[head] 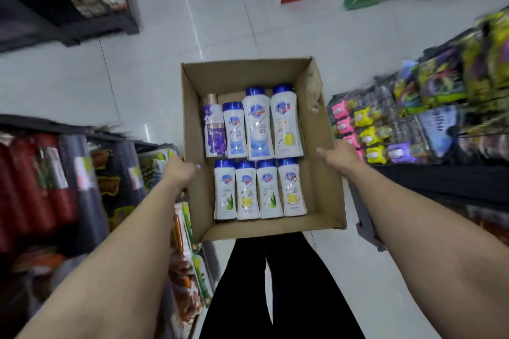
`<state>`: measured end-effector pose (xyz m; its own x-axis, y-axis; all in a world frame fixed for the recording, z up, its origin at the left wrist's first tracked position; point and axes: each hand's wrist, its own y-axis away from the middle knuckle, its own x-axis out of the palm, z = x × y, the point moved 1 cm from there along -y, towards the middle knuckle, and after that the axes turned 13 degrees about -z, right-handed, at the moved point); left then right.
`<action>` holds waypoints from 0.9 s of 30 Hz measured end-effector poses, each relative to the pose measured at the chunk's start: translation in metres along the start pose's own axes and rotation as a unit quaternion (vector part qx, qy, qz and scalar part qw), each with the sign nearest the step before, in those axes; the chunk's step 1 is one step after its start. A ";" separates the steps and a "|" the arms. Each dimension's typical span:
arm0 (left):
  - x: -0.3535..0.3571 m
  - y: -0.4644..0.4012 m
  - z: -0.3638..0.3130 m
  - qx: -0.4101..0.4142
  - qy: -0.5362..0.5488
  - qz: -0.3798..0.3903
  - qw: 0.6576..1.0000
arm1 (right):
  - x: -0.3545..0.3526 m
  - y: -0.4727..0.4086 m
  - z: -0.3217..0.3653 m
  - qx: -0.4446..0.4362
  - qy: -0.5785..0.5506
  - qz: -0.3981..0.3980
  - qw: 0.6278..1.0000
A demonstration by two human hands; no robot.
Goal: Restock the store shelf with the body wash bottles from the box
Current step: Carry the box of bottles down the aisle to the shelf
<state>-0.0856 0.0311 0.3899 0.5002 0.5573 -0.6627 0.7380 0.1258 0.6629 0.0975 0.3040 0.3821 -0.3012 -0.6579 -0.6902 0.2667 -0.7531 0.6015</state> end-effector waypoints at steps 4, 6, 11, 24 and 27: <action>-0.030 0.003 -0.053 0.039 -0.005 0.012 0.999 | -0.037 -0.004 0.037 0.010 -0.016 -0.009 1.000; -0.040 0.001 -0.085 0.055 -0.020 0.009 0.998 | -0.055 -0.011 0.053 0.021 -0.032 -0.014 0.999; -0.052 -0.013 -0.180 0.087 -0.048 0.032 0.995 | -0.094 -0.040 0.090 0.061 -0.059 -0.027 0.996; -0.015 -0.090 -0.454 0.235 -0.162 0.113 0.952 | -0.168 -0.149 0.181 0.169 -0.139 -0.119 0.968; -0.001 -0.099 -0.530 0.280 -0.203 0.133 0.929 | -0.193 -0.173 0.205 0.191 -0.161 -0.155 0.956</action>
<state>-0.3993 0.4532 0.5089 0.7440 0.1375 -0.6539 0.6268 -0.4826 0.6117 -0.0777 0.5610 0.4939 -0.5937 -0.3244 -0.7364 -0.2166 -0.8169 0.5345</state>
